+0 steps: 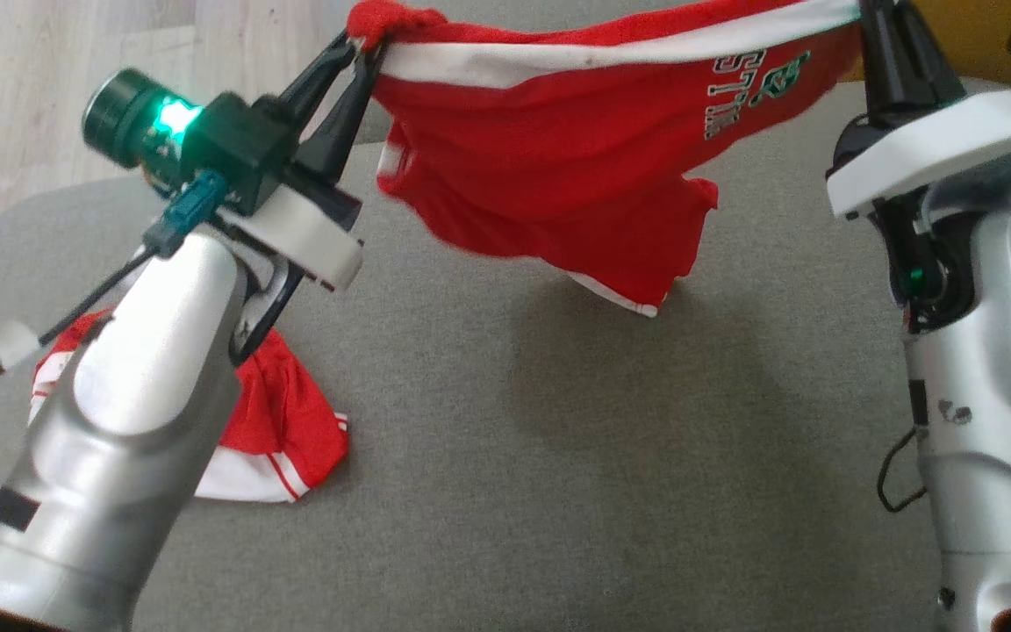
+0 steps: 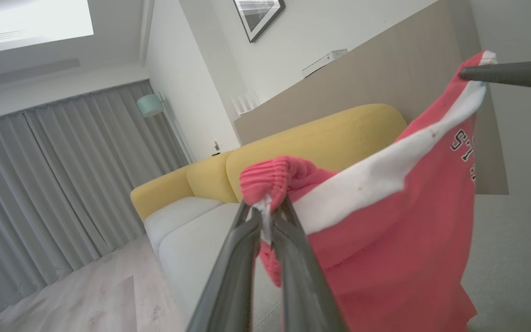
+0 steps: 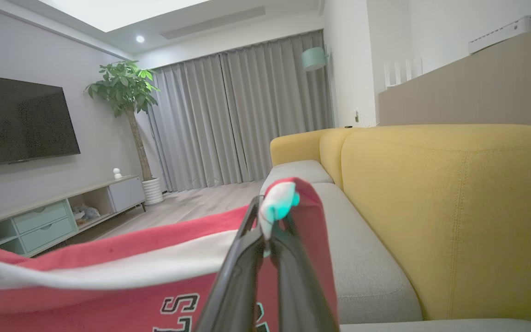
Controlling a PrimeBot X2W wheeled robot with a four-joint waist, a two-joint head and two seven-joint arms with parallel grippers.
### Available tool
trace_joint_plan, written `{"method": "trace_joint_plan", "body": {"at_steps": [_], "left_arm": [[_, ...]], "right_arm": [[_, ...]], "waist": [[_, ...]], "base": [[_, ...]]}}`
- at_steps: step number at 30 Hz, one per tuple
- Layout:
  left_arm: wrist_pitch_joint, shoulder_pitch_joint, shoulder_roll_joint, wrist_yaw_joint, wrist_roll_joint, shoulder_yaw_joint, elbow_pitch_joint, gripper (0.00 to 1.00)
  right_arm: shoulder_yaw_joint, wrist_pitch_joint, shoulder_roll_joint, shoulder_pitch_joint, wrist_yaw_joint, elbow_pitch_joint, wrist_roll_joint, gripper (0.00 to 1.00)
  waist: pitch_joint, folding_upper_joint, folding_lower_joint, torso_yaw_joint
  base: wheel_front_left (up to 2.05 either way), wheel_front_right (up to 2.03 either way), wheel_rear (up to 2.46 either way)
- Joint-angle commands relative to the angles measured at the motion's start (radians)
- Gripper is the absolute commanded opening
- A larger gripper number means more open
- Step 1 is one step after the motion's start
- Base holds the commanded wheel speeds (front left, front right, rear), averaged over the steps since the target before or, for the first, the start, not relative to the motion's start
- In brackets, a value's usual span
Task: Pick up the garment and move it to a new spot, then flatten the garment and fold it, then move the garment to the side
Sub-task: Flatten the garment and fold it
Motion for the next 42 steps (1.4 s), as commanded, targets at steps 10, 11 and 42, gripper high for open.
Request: {"method": "trace_joint_plan", "body": {"at_steps": [10,11,42], "left_arm": [[0.039,-0.071,0.081,0.011,-0.015,0.047,-0.065,0.00],[0.042,-0.089,0.085,0.011,-0.019,0.053,-0.059,0.00],[-0.161,-0.397,-0.060,-0.008,-0.123,-0.065,0.496,0.00]], "right_arm": [[0.028,0.033,0.004,-0.050,-0.001,-0.066,0.016,0.00],[0.039,0.031,0.001,-0.068,-0.001,-0.061,0.024,0.00],[0.170,-0.365,-0.062,-0.556,-0.001,0.790,-0.073,0.00]], "waist": [[0.123,0.0000,0.0001,-0.003],[0.144,0.0000,0.0001,-0.005],[0.392,0.0000,0.0001,-0.003]], "base": [[0.00,0.00,0.00],[0.00,0.00,0.00],[0.00,0.00,0.00]]}}
